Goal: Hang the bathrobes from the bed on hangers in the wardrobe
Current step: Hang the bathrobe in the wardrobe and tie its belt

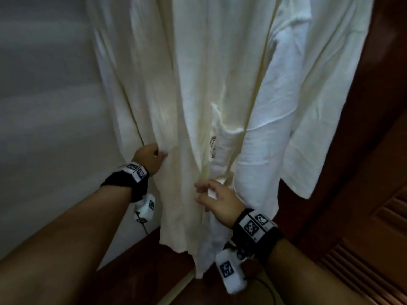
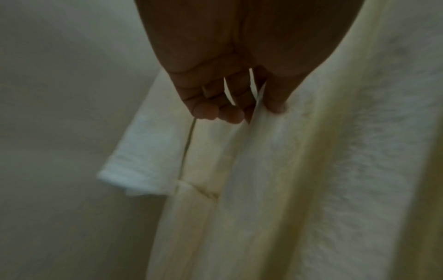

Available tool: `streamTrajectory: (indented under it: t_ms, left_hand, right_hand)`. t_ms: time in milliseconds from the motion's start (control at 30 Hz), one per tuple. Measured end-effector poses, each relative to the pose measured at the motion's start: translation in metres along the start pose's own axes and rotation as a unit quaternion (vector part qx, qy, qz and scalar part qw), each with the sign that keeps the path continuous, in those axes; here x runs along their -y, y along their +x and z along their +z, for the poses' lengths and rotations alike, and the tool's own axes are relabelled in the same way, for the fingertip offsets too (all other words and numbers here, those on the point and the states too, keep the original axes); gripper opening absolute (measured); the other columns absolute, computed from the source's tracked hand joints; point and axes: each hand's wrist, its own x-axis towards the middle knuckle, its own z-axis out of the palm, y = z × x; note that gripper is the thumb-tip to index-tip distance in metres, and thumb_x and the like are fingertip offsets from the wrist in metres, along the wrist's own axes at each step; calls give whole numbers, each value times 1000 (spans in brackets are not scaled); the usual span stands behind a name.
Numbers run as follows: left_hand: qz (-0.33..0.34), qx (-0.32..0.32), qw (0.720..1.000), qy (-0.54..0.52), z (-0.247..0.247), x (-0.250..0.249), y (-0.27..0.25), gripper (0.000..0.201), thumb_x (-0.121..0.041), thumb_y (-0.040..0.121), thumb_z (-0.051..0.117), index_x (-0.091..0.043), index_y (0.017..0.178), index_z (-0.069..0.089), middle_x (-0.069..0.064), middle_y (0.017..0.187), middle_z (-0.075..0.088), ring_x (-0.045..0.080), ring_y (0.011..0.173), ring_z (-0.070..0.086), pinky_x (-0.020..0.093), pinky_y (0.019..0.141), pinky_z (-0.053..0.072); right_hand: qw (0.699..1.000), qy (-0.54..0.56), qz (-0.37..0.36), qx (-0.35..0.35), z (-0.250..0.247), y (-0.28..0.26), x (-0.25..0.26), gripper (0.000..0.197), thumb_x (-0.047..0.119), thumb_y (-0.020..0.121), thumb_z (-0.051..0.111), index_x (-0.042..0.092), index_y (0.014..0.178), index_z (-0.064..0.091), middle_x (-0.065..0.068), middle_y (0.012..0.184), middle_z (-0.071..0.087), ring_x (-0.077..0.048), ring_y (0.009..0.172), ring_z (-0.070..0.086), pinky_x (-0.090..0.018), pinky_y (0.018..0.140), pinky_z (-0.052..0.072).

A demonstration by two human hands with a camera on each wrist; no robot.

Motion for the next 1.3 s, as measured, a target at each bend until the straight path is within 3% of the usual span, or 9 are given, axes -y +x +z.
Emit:
streamTrajectory:
  t_ms: [233, 367, 500, 567, 733, 867, 1000, 1133, 1300]
  left_hand:
    - [225, -20, 974, 2, -7, -60, -69, 32, -33, 85, 65, -5, 69, 69, 10, 77, 66, 26, 68, 61, 32, 63, 50]
    - [333, 21, 934, -124, -10, -45, -107, 21, -27, 83, 58, -17, 91, 75, 3, 107, 62, 17, 100, 61, 29, 85, 49]
    - [27, -107, 960, -257, 12, 23, -108, 20, -25, 72, 61, -26, 92, 58, 1, 99, 57, 19, 90, 59, 44, 85, 52]
    - [-112, -49, 958, -259, 23, 44, -107, 71, -37, 69, 78, -23, 129, 43, 5, 132, 45, 22, 115, 51, 47, 99, 48]
    - [-113, 52, 835, -536, 33, 43, -122, 123, -31, 50, 91, -15, 148, 19, 5, 133, 57, 17, 114, 62, 39, 91, 55]
    - [-106, 32, 896, -430, 27, 30, -124, 71, -32, 70, 85, -4, 128, 55, 6, 118, 66, 25, 114, 62, 24, 83, 51]
    - [-80, -37, 983, -163, 18, -2, -131, 46, -31, 85, 70, -3, 120, 60, 15, 117, 67, 29, 110, 62, 26, 85, 46]
    - [26, 30, 984, -173, 5, -47, -154, 57, -38, 77, 60, -14, 128, 53, 4, 119, 64, 24, 110, 61, 27, 92, 47]
    - [101, 50, 952, -283, -5, -37, -143, 26, -15, 77, 52, -10, 102, 60, 7, 93, 66, 20, 86, 65, 44, 75, 57]
  right_hand:
    - [979, -203, 9, 26, 21, 11, -10, 78, 55, 71, 75, 30, 137, 41, 14, 125, 51, -8, 115, 51, -31, 99, 46]
    - [968, -228, 31, -99, 32, 19, -23, 54, 44, 79, 66, 19, 126, 56, -5, 121, 63, -24, 111, 60, -30, 89, 49]
    - [980, -179, 74, -42, 13, 7, -30, 17, 19, 87, 57, 8, 96, 65, -14, 95, 66, -28, 85, 61, -24, 64, 45]
    - [985, -152, 80, 21, 7, 0, -31, 18, 23, 83, 62, 8, 92, 66, -9, 86, 67, -22, 77, 62, -27, 65, 51]
    - [974, -207, 10, -89, -6, -8, -40, 25, 40, 79, 76, 20, 83, 62, 5, 79, 66, -10, 74, 60, -17, 66, 44]
    - [954, -199, 27, -223, -18, -13, -42, 48, 40, 86, 69, 11, 55, 47, 0, 51, 47, -14, 53, 46, -29, 59, 42]
    - [973, -229, -10, -31, -2, -30, -29, 29, 43, 82, 72, 19, 65, 69, 5, 60, 59, -7, 62, 57, -23, 66, 44]
    - [974, -204, -35, 87, 34, -35, -24, 68, 56, 67, 78, 37, 126, 51, 22, 109, 57, 9, 101, 53, -10, 85, 43]
    - [973, -229, 0, -21, 34, -14, -34, 22, 26, 91, 60, 15, 108, 67, -1, 100, 65, -15, 92, 60, -22, 79, 41]
